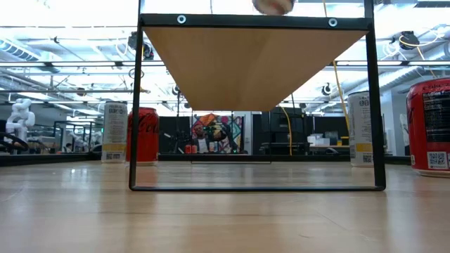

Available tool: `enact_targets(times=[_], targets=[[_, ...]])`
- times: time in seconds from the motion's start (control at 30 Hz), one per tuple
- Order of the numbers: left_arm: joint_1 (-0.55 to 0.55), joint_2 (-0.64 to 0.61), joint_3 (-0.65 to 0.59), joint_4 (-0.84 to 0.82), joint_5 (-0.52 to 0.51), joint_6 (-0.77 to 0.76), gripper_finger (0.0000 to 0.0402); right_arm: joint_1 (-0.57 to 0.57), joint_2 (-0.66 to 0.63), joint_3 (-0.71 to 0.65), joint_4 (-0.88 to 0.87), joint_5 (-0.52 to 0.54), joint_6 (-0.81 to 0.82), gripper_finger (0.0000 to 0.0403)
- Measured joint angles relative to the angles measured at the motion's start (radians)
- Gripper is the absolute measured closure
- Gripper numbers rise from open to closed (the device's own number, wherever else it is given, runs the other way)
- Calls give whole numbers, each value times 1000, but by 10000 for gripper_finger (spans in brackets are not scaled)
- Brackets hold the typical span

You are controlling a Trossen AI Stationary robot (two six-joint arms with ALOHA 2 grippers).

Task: Place canned beverage on shelf
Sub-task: Put the red soda can on the shelf aligned with the other red soda can

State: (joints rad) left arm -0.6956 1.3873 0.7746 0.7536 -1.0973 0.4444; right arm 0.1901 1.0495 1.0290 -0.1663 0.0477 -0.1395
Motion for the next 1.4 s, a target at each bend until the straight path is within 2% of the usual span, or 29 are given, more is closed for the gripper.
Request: enact_targets(times=[0.17,0.23,0.33,0.47,0.67,0.77,1.0,1.3,1.4], targets=[[11,2,0,-60,-11,-122,8,-79,-9,0,-94,2,-3,128],[17,1,0,-70,-12,-125,8,-115,-9,0,-126,-7,-8,128],[20,-30,0,-74,3,-115,8,-178,-9,0,-160,-101,-13,128],[22,-122,0,-174,119,-126,8,-251,-9,0,-169,-205,-18,128],[96,-284,0,-456,368,-257,8,-318,-7,0,-189,-202,-22,128],[138,-313,0,-552,446,-338,8,-334,-3,0,-188,-210,-17,128],[159,-294,0,-608,463,-433,8,-349,52,0,-190,-199,15,128],[159,-286,0,-605,465,-439,8,-350,95,0,-181,-94,31,128],[159,-285,0,-610,465,-435,8,-356,95,0,-182,-88,29,128]])
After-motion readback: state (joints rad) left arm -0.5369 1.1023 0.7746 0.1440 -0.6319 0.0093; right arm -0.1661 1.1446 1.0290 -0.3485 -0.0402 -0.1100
